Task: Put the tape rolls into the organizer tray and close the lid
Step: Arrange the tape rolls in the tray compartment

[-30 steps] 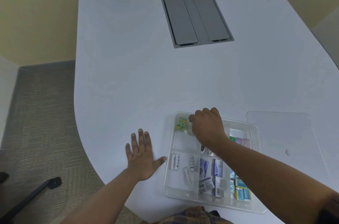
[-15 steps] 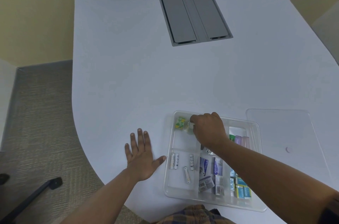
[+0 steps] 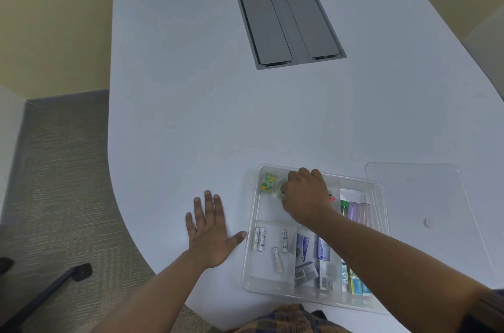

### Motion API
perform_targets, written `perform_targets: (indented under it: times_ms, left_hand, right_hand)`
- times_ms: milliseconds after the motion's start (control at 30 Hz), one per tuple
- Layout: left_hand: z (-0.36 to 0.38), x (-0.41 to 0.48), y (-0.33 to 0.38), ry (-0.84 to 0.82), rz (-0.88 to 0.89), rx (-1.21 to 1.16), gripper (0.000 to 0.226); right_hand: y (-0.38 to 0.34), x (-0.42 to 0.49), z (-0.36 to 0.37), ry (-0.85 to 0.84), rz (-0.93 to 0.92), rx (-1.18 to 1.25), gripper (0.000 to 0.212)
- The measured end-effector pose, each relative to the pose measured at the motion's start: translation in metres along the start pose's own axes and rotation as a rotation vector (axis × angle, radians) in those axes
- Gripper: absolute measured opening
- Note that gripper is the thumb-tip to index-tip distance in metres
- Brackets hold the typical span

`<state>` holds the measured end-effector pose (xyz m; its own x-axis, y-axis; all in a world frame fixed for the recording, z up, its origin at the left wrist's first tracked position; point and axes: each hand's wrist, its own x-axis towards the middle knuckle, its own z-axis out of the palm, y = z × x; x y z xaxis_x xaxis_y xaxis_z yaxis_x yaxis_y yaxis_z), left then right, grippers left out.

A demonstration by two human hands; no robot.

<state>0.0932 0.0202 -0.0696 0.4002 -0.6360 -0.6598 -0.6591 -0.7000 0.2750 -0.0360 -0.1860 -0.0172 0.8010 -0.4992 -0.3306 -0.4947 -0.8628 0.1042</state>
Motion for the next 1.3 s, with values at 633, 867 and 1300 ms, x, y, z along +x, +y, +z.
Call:
perform_targets:
  times_ms: [633,867,1300]
  left_hand:
    - [0.001,0.0,-0.001,0.013,0.002,0.005,0.107]
    - [0.001,0.0,0.0,0.011,-0.005,0.01,0.107]
    - [0.002,0.001,-0.001,0.023,0.002,0.018,0.107]
  right_hand:
    - [-0.015,-0.011,-0.015,0.162,0.302,0.469,0.027]
    - [-0.029,0.008,-0.027,0.086,0.48,0.813,0.035]
    - [-0.038,0.028,-0.017,0.049,0.7,1.16,0.042]
